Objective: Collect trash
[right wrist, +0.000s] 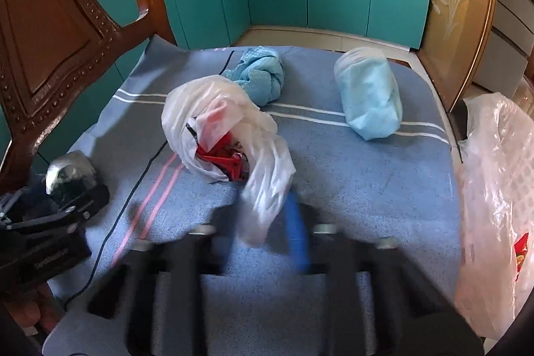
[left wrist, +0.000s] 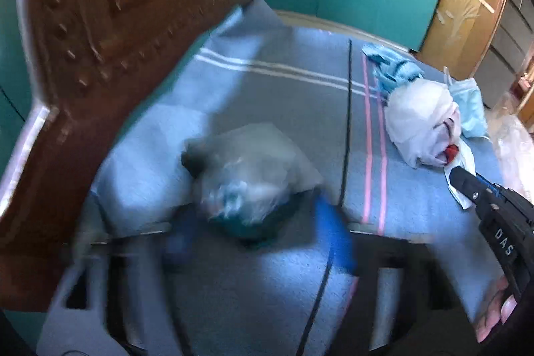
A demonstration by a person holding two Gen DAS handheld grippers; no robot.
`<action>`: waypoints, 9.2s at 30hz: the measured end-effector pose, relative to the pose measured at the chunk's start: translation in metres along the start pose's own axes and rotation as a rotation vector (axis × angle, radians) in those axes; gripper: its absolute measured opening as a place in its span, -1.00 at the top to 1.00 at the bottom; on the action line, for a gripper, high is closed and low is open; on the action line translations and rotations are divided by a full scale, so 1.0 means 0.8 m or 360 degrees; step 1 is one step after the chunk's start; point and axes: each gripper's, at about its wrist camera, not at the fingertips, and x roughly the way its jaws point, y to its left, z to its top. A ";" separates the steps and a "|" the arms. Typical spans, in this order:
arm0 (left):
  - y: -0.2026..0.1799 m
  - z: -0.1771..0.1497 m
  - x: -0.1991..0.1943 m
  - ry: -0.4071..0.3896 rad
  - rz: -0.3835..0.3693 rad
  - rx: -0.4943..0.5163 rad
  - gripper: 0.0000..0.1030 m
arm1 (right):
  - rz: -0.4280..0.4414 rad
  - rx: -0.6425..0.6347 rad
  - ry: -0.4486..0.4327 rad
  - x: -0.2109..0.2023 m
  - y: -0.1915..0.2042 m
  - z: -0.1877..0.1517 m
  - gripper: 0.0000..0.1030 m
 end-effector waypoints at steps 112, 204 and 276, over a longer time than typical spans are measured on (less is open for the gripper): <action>-0.058 -0.049 -0.190 -0.0519 -0.0424 0.0303 -0.93 | -0.0281 0.0083 -0.0509 -0.199 -0.044 -0.055 -0.86; -0.050 -0.051 -0.177 -0.0414 -0.0468 0.0342 0.47 | -0.0055 0.0182 -0.0494 -0.200 -0.068 -0.043 0.82; -0.064 -0.020 -0.134 -0.0414 -0.0172 0.0302 -0.94 | -0.0227 0.0277 -0.0377 -0.159 -0.035 -0.058 -0.93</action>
